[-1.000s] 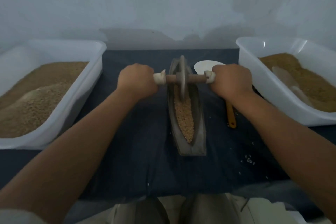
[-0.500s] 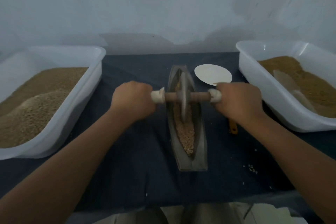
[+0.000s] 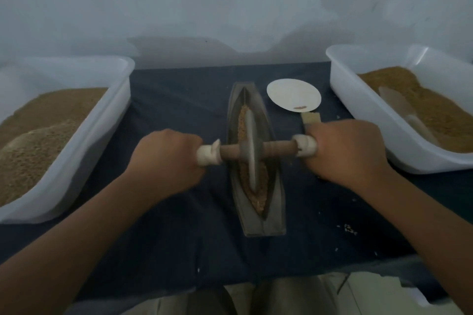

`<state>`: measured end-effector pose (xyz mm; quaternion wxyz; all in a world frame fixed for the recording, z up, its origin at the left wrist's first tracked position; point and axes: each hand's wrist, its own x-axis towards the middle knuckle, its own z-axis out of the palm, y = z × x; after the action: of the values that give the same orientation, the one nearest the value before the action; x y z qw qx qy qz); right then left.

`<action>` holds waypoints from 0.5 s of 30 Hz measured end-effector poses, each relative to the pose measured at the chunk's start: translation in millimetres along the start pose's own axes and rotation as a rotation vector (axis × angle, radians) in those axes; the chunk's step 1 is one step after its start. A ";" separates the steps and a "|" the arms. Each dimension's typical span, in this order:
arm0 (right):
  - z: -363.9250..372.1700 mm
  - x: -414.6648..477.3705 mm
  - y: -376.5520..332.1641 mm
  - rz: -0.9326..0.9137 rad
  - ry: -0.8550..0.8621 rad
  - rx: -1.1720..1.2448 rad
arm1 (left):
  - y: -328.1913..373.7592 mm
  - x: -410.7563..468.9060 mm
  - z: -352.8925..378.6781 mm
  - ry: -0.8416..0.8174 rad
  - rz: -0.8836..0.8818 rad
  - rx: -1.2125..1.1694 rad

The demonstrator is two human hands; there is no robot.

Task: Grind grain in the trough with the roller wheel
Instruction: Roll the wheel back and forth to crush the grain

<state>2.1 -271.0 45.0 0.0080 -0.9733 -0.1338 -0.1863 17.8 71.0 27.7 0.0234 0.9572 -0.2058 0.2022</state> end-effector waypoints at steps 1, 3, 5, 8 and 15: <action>2.8 12.4 -1.1 0.000 -0.007 -0.024 | -0.8 10.1 6.7 -0.029 -0.048 -0.009; 10.7 45.3 0.5 0.035 -0.024 -0.063 | -3.8 42.8 18.0 -0.087 -0.146 -0.004; 16.5 75.0 4.9 0.079 -0.036 -0.093 | -7.0 78.3 23.5 -0.096 -0.204 0.008; 16.8 93.2 6.5 0.131 -0.025 -0.143 | -4.9 103.8 15.9 -0.150 -0.208 0.008; 15.2 -3.2 11.3 0.071 -0.090 0.098 | 8.7 10.7 -11.3 -0.010 -0.027 0.077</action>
<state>7.7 -281.7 30.1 0.0565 -0.9832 -0.1086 -0.1353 18.9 60.4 42.0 -0.0118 0.9611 -0.1848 0.2050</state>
